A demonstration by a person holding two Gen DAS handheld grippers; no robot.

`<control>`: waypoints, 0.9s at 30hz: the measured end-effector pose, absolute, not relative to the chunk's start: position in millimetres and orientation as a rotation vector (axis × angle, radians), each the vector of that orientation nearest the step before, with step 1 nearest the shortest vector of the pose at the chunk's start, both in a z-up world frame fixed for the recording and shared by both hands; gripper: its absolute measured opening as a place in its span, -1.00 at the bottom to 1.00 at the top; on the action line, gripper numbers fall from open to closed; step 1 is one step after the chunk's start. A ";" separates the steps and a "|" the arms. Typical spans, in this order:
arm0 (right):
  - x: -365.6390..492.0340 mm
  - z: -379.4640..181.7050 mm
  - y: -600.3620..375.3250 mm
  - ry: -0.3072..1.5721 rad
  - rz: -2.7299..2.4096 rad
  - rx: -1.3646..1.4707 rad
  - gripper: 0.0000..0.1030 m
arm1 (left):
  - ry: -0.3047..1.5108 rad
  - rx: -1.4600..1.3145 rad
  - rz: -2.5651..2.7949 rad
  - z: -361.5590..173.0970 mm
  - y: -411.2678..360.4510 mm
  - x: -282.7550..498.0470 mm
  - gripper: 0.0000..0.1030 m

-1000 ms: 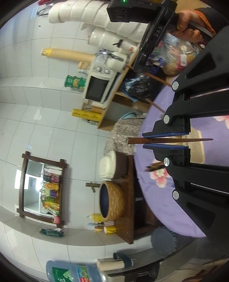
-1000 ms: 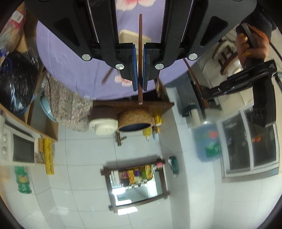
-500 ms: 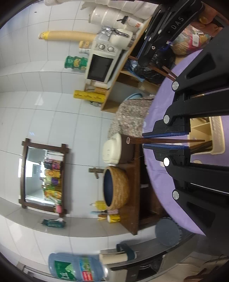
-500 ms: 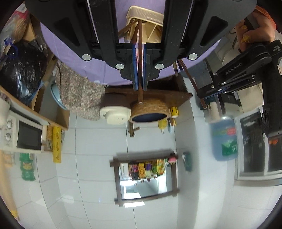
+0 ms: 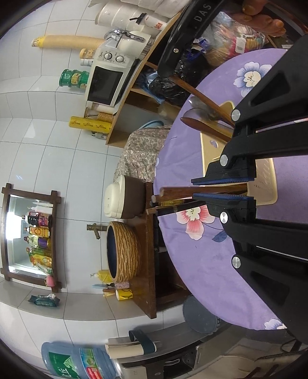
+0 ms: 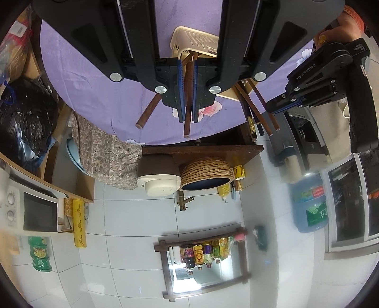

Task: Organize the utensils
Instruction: 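Open both tools to release the chopsticks in the holder, then withdraw both tools away from the holder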

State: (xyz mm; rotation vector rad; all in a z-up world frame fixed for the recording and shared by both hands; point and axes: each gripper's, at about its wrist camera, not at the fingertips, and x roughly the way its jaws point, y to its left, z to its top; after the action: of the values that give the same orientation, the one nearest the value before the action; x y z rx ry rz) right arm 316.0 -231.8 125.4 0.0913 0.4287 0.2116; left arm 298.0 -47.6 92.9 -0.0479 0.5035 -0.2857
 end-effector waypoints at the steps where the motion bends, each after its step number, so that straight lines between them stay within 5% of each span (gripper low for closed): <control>1: 315.2 124.7 -232.1 0.427 0.206 0.087 -0.88 | 0.504 -0.049 -0.285 92.1 -47.1 297.9 -0.84; 7: 311.3 121.2 -229.3 0.421 0.209 0.061 -0.85 | 0.495 -0.046 -0.296 90.0 -44.0 291.1 -0.84; 9: 308.5 120.6 -228.3 0.415 0.210 0.049 -0.82 | 0.488 -0.045 -0.301 90.5 -43.1 287.1 -0.69; 12: 299.1 121.7 -228.1 0.390 0.210 0.040 -0.19 | 0.466 -0.045 -0.303 92.9 -40.8 277.2 -0.09; 13: 294.0 122.6 -228.7 0.371 0.207 0.041 0.21 | 0.455 -0.043 -0.306 94.0 -39.6 272.4 0.00; 22: 247.8 126.4 -245.4 0.286 0.203 0.075 0.61 | 0.359 -0.065 -0.300 95.3 -15.3 224.8 0.73; 27: 215.2 114.6 -250.4 0.283 0.175 0.066 0.89 | 0.341 -0.071 -0.290 80.3 -2.3 194.0 0.89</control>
State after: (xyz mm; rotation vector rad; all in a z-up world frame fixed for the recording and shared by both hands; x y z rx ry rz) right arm 215.2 -250.4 114.6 0.0662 0.2826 0.1747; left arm 194.0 -2.3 80.3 -0.0711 0.3410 -0.2903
